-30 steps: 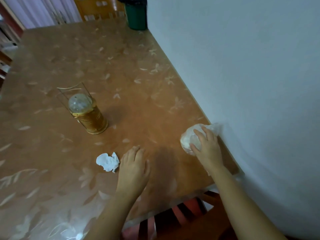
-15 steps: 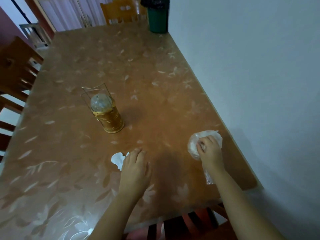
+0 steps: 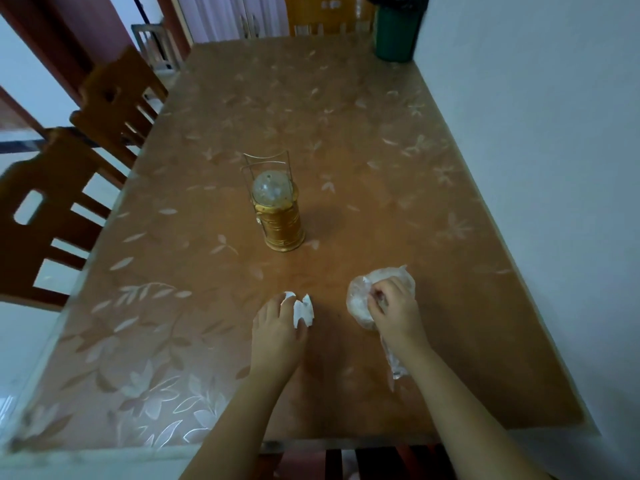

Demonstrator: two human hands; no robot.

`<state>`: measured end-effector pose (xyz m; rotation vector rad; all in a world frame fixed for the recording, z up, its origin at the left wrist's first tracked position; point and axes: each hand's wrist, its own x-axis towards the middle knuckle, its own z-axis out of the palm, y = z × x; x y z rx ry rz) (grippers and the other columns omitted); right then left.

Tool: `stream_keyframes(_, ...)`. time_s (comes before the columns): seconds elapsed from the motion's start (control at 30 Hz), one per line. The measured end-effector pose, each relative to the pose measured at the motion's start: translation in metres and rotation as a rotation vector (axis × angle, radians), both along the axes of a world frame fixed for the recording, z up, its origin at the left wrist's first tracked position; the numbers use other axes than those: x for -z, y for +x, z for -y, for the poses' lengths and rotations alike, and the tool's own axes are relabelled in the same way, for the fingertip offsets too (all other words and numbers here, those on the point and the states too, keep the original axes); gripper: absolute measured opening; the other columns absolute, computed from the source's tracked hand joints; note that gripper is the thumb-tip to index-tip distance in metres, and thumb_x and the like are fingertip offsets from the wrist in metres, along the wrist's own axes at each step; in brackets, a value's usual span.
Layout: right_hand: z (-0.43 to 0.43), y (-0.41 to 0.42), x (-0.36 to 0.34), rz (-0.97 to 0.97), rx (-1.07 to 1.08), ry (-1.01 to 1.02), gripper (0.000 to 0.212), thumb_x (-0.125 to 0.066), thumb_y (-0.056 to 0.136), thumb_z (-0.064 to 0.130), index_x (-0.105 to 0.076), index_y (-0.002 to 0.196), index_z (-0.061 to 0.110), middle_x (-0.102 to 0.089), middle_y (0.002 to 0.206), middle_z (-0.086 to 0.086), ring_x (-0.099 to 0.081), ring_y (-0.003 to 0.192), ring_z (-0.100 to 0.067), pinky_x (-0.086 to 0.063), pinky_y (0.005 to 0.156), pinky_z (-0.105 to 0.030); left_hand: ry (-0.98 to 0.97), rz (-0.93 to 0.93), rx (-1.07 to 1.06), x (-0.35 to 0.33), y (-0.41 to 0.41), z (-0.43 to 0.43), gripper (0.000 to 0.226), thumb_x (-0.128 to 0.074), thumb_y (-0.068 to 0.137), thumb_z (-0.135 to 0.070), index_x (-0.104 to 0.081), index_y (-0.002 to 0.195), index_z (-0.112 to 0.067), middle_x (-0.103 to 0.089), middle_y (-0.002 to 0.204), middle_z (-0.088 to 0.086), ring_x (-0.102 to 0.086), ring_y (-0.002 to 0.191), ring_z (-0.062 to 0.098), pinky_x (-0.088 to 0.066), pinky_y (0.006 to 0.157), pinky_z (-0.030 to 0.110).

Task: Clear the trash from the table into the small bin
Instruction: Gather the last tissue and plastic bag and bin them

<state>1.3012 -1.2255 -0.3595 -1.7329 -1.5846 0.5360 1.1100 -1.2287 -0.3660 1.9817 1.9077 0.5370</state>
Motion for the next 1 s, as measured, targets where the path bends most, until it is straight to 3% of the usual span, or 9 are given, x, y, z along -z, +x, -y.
stream_keyframes(0.13,-0.009,-0.012,0.002,0.019,-0.034,0.009,0.008,-0.060,0.079,-0.001,-0.057,0.073,0.004,-0.052,0.076,-0.004,-0.050,0.073,-0.016,-0.036,0.067,-0.016,-0.072,-0.043,0.010,0.016,0.001,-0.012,0.048,-0.061,0.079,-0.016,-0.048,0.125,-0.006,-0.050,0.129,0.015,-0.044,0.116,0.034,-0.032,0.095,0.041)
stream_keyframes(0.43,-0.020,-0.018,0.009,0.011,-0.011,-0.021,0.007,-0.059,0.080,0.002,-0.058,0.077,0.008,-0.052,0.078,0.004,-0.048,0.072,-0.007,-0.037,0.064,-0.004,-0.170,-0.161,0.081,0.047,0.005,-0.026,0.051,-0.049,0.088,-0.028,-0.035,0.135,-0.014,-0.037,0.141,0.009,-0.033,0.127,0.028,-0.029,0.102,0.039)
stream_keyframes(0.53,-0.022,-0.019,0.010,0.008,-0.007,-0.018,0.007,-0.059,0.080,0.001,-0.059,0.077,0.007,-0.052,0.078,0.005,-0.048,0.071,-0.006,-0.038,0.065,-0.004,-0.157,-0.216,0.081,0.052,0.005,-0.027,0.048,-0.050,0.088,-0.025,-0.038,0.133,-0.013,-0.044,0.135,0.010,-0.038,0.120,0.030,-0.034,0.096,0.039)
stream_keyframes(0.7,-0.024,-0.017,0.007,-0.021,-0.013,-0.020,0.007,-0.059,0.081,0.001,-0.058,0.076,0.006,-0.053,0.077,0.003,-0.050,0.071,-0.008,-0.039,0.065,-0.007,-0.148,-0.138,0.027,0.052,0.006,-0.024,0.030,-0.053,0.086,-0.011,-0.055,0.115,-0.006,-0.056,0.109,0.017,-0.048,0.096,0.033,-0.042,0.079,0.041)
stream_keyframes(0.87,-0.021,-0.018,0.000,-0.126,0.036,-0.022,0.011,-0.060,0.081,0.001,-0.057,0.077,0.012,-0.054,0.077,0.004,-0.050,0.071,-0.002,-0.038,0.064,-0.003,-0.162,-0.099,-0.030,0.053,0.002,-0.014,0.019,-0.042,0.092,-0.009,-0.056,0.100,0.000,-0.055,0.102,0.018,-0.050,0.092,0.032,-0.042,0.074,0.039)
stream_keyframes(1.0,-0.016,-0.020,-0.008,-0.202,0.059,0.015,0.013,-0.061,0.080,0.000,-0.057,0.077,0.013,-0.058,0.077,0.003,-0.054,0.072,-0.005,-0.040,0.065,-0.002,-0.140,-0.040,-0.076,0.041,0.003,-0.006,0.019,-0.044,0.090,-0.007,-0.058,0.101,-0.002,-0.058,0.102,0.015,-0.052,0.094,0.030,-0.043,0.074,0.038)
